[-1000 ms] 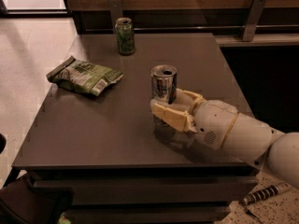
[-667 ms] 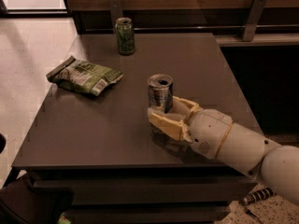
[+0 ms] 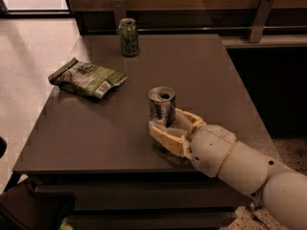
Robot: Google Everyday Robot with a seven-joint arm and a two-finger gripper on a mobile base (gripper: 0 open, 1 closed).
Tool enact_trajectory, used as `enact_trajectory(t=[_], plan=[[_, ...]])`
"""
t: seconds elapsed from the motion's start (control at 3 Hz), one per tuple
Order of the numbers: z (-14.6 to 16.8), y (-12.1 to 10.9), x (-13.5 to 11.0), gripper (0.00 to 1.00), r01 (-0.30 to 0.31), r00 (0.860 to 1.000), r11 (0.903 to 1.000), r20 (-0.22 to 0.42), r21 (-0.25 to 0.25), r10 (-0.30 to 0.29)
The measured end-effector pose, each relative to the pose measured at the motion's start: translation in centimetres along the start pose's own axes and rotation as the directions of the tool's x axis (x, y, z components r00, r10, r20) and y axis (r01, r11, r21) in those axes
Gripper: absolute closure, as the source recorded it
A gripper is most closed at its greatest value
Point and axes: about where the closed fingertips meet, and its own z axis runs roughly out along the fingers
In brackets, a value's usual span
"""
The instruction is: Place redbull can upright
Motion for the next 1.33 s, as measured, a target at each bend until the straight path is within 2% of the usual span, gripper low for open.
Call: enact_trajectory(t=[0.67,1.0,1.33], plan=[[0.79,2.15,1.44,1.0,-0.021,0.999,0.9992,0.029,0.034,0.02],[0.78,2.3,1.46,0.85,-0.015,0.999,0.9992,0.029,0.037,0.014],[0.72,2.24,1.55,0.61,-0.015,1.0,0.9991,0.027,0.039,0.014]])
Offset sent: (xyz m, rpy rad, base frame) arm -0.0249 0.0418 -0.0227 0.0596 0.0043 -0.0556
